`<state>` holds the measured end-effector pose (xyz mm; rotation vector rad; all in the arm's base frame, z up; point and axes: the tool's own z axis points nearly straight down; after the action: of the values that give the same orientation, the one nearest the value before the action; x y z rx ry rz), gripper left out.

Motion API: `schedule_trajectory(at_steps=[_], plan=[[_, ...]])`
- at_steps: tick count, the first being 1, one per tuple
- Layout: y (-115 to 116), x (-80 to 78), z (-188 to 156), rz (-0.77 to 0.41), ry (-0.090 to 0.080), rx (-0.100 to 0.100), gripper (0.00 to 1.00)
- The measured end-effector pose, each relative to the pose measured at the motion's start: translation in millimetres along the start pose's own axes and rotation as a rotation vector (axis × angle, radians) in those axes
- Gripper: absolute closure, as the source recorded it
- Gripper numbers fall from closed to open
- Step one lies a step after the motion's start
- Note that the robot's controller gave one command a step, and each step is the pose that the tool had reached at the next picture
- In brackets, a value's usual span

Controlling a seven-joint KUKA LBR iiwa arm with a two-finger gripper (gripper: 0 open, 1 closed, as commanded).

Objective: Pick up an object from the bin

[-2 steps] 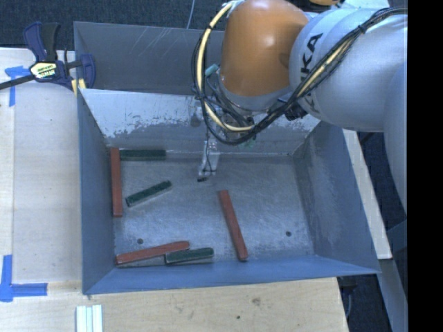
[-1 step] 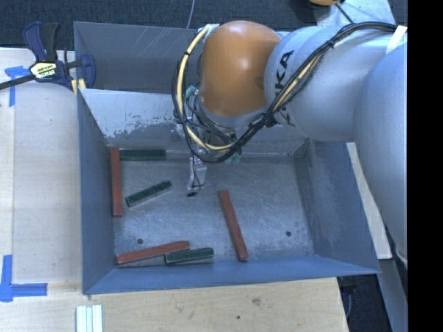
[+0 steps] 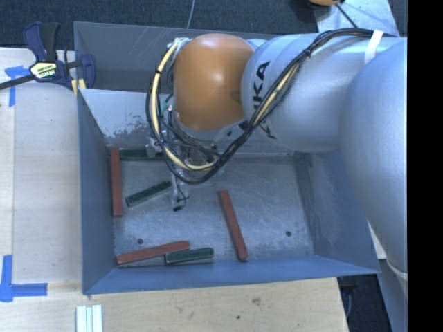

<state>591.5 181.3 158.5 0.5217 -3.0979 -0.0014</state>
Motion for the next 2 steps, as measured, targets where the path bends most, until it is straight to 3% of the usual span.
schedule_trajectory(at_steps=[1,2], plan=[[-10,-2.6,52,-0.071,-0.004,0.001,0.00],[-1,-9.5,82,-0.203,-0.002,0.001,0.00]])
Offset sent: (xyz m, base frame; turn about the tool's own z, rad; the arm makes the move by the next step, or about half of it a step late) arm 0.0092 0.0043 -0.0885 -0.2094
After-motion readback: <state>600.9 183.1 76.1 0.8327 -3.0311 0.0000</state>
